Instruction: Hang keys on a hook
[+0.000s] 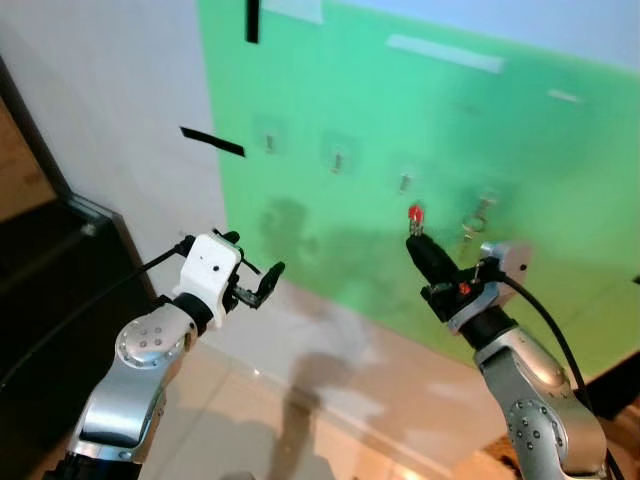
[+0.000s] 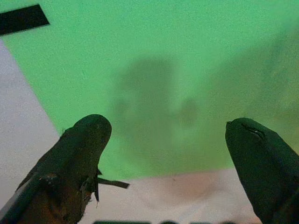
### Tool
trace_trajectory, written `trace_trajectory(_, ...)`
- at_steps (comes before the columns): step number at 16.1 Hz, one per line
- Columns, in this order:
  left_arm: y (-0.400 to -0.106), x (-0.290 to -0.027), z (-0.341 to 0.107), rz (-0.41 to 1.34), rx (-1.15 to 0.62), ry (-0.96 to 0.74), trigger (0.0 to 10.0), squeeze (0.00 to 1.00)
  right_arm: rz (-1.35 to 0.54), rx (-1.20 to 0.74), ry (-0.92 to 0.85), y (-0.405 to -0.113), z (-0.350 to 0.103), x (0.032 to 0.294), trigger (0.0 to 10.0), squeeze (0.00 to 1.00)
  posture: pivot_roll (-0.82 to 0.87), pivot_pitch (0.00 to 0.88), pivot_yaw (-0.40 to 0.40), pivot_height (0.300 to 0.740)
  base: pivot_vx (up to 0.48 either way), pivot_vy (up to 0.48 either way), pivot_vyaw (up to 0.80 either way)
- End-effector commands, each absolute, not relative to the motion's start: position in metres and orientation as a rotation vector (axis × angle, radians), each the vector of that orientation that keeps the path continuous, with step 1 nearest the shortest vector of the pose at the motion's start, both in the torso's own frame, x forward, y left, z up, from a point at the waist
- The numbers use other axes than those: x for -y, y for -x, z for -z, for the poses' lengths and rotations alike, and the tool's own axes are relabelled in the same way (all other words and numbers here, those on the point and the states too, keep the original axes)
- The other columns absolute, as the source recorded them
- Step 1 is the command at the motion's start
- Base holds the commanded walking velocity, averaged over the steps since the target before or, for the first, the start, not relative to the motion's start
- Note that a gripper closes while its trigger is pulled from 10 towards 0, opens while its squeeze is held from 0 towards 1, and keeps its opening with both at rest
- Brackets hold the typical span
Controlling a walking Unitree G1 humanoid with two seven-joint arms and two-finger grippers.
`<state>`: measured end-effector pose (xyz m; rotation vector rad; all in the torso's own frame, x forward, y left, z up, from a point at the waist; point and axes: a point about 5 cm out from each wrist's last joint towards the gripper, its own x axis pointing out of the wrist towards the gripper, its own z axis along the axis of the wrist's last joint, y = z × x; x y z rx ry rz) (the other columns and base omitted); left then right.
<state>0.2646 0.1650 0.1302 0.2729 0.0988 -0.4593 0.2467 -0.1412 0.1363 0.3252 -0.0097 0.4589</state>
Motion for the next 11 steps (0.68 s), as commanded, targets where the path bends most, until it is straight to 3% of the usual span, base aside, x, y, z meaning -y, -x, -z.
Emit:
trace_trajectory(1, -0.264, -0.169, -0.132, 0.451, -0.101, -0.269, 10.0, 0.32, -0.502, 0.025, -0.331, -0.246, -0.143, 0.134, 10.0, 0.00, 0.09, 0.000, -0.046, 0.740, 0.000, 0.000, 0.00)
trace_trajectory(11, -0.258, -0.166, -0.140, 0.635, -0.102, -0.215, 10.0, 0.34, -0.606, 0.060, -0.235, -0.262, -0.164, 0.117, 10.0, 0.00, 0.08, 0.000, -0.024, 0.740, 0.000, 0.000, 0.00)
